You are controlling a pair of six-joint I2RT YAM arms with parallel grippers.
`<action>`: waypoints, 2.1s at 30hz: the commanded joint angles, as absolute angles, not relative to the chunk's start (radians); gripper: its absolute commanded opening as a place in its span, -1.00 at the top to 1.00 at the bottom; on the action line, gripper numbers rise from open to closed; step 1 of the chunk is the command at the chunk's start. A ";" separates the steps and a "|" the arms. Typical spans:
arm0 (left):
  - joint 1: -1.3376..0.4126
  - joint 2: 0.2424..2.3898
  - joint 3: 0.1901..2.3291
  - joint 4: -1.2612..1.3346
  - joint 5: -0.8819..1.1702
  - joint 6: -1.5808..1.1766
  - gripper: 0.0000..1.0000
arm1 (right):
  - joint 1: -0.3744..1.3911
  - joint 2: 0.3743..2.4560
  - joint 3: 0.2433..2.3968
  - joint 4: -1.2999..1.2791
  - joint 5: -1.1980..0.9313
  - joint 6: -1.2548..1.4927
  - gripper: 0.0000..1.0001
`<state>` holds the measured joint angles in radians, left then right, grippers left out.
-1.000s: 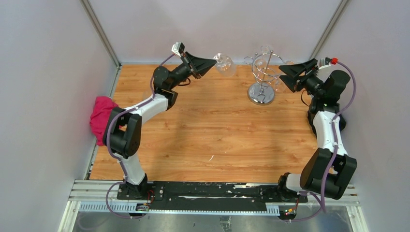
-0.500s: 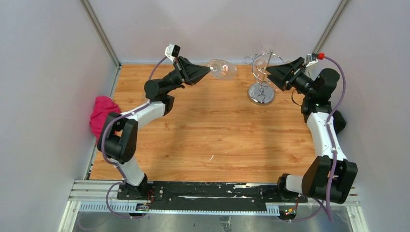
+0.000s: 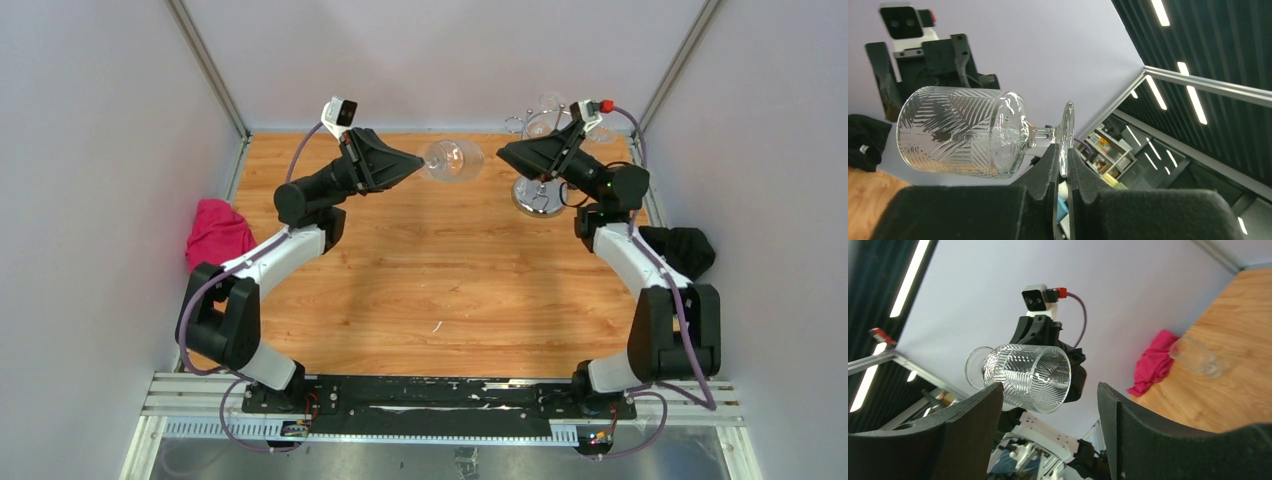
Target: Take the wine glass off the wine glass rack
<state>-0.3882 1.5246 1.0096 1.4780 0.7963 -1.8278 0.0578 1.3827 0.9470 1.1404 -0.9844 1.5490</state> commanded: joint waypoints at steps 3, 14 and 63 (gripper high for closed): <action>-0.385 1.464 1.002 1.556 0.802 -1.810 1.00 | 0.177 1.476 0.939 1.596 -0.937 1.808 -0.32; -0.382 1.481 0.995 1.557 0.800 -1.798 1.00 | 0.253 1.425 0.916 1.596 -0.906 1.755 -0.34; -0.344 1.665 1.060 1.560 0.899 -1.778 1.00 | 0.408 1.486 1.004 1.595 -0.843 1.679 1.00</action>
